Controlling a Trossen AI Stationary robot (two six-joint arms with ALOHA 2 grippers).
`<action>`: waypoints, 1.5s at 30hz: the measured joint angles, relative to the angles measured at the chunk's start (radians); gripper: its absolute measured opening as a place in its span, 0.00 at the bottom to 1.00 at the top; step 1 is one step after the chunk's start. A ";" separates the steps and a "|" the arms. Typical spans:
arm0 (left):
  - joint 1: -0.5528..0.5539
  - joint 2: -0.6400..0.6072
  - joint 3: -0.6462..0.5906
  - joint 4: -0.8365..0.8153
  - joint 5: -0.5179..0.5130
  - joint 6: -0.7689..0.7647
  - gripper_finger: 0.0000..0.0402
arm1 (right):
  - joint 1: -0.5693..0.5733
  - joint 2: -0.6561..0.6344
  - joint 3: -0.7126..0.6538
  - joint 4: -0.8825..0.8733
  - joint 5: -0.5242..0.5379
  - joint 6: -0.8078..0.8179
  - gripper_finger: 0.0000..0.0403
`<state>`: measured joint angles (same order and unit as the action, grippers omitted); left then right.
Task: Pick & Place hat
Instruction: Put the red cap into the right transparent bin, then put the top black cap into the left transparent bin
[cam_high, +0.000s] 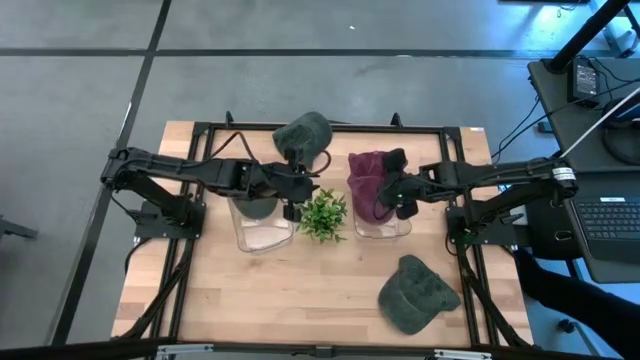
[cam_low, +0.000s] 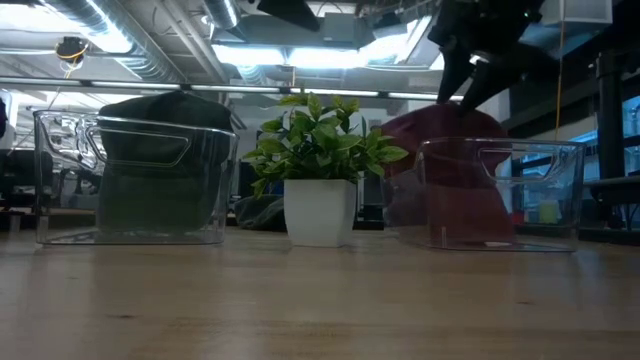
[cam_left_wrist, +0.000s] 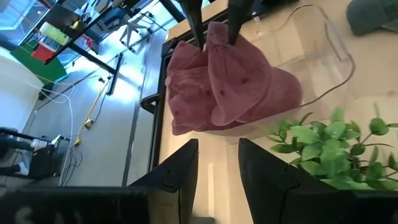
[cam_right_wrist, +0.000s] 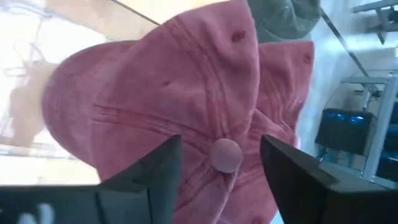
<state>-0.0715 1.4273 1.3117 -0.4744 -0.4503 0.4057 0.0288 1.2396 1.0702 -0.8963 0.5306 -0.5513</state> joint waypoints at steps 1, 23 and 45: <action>0.005 0.000 0.000 0.000 0.000 0.000 0.28 | 0.000 0.000 0.000 0.005 0.000 0.007 0.55; 0.421 0.033 -0.001 -0.001 0.298 -0.526 0.28 | -0.001 -0.024 0.316 -0.016 -0.255 0.395 0.57; 0.583 0.309 0.000 -0.013 0.404 -0.579 0.57 | -0.001 -0.025 0.316 -0.014 -0.269 0.498 0.57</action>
<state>0.5116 1.7359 1.3113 -0.4870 -0.0461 -0.1735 0.0280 1.2144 1.3861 -0.9102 0.2611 -0.0528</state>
